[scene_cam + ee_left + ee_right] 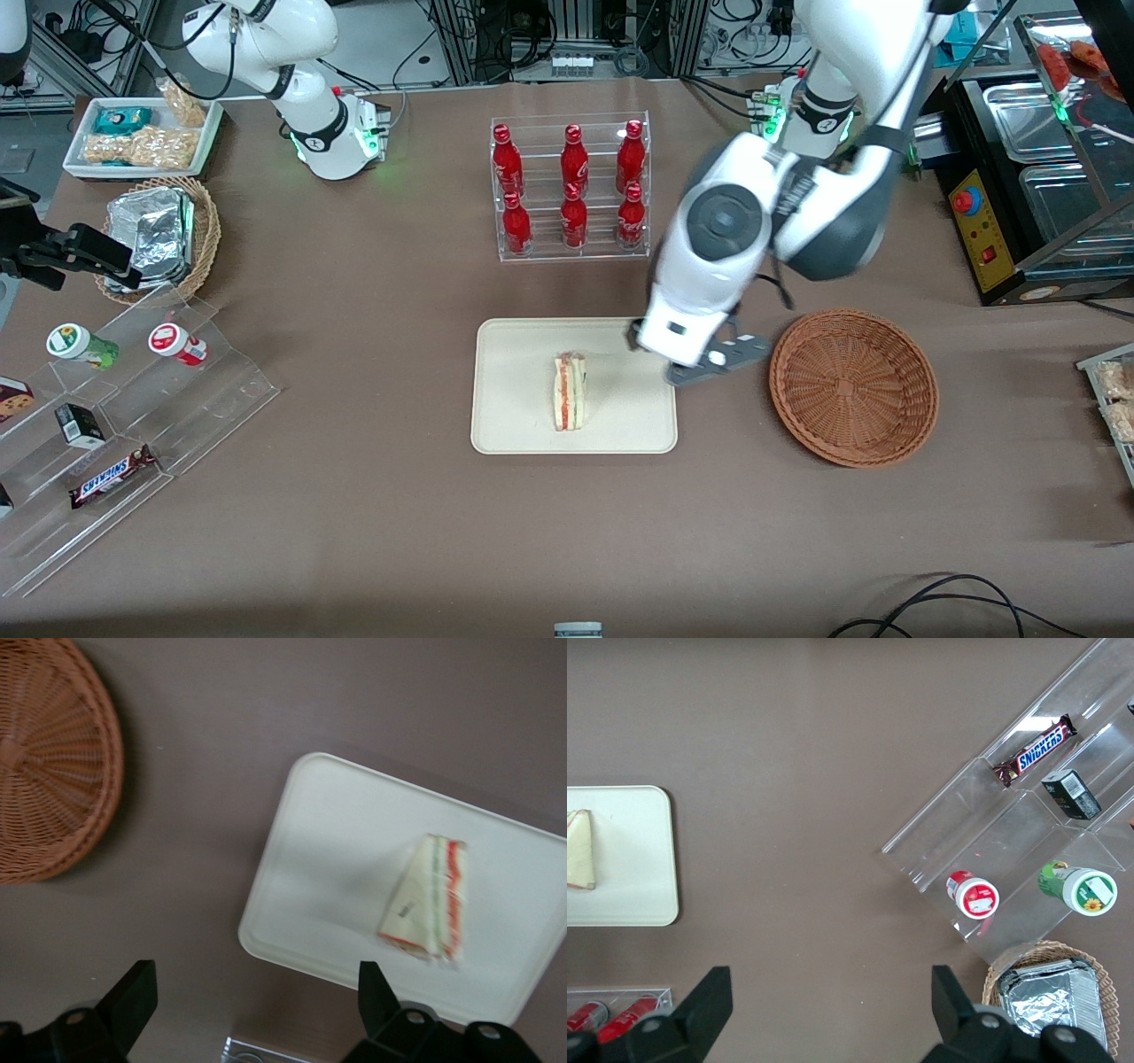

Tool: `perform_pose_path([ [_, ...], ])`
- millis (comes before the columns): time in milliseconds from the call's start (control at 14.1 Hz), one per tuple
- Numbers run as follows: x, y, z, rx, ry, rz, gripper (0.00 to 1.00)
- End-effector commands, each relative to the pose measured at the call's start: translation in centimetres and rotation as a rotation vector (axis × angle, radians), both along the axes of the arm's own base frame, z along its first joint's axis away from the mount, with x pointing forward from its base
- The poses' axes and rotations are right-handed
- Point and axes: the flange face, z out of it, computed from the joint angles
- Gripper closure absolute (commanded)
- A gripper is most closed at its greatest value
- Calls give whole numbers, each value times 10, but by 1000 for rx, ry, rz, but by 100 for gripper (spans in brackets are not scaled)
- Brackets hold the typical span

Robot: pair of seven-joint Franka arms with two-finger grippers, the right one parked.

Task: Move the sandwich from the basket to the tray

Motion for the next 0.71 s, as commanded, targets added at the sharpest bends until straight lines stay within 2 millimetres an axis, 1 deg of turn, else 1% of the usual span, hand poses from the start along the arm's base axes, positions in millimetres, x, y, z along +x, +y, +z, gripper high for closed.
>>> perform_pose_path([
  [0,-11,50,-5,33,32,-13,0],
  [71,-9,73,-3,35,40,-25,0],
  [141,-7,101,1,35,47,-35,0],
  [212,-9,121,7,33,49,-58,0],
  [495,-31,207,30,25,63,-160,0],
  [636,-44,234,51,22,81,-213,0],
])
